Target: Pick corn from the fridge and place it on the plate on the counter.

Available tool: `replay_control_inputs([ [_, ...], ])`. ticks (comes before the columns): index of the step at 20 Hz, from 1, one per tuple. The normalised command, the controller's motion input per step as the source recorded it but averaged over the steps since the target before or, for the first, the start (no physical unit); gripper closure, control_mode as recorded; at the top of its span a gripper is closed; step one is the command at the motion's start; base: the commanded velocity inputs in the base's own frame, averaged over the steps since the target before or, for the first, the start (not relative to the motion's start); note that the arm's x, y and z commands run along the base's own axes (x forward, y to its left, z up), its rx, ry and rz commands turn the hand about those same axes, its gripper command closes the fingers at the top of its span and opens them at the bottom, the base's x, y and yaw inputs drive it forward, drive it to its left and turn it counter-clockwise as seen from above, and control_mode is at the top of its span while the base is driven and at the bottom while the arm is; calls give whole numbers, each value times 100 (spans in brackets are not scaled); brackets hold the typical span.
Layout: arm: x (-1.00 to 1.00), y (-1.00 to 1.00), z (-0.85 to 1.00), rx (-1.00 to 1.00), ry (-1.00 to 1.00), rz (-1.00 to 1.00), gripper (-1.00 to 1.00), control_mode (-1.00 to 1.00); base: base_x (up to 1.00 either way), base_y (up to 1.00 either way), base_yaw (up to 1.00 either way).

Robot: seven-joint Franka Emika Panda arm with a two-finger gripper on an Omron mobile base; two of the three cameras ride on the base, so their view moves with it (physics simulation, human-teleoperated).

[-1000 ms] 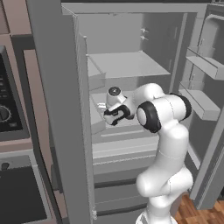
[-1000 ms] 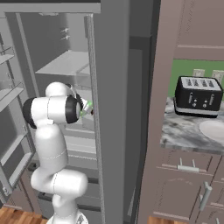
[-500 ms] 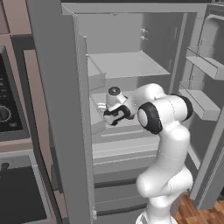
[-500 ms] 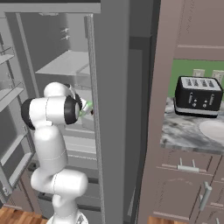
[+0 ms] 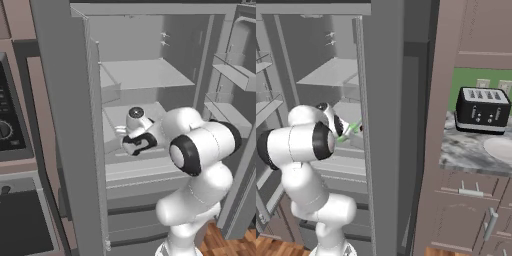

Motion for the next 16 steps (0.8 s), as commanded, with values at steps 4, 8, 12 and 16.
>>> replay_control_inputs([
  [4,-61,-40,42,0,0,0,100,-100,0,0,0],
  [8,-54,-36,46,0,0,1,100,-100,0,0,0],
  [12,-64,-27,37,0,2,4,100,-100,0,0,0],
  [16,-61,-14,32,0,4,10,100,-100,0,0,0],
])
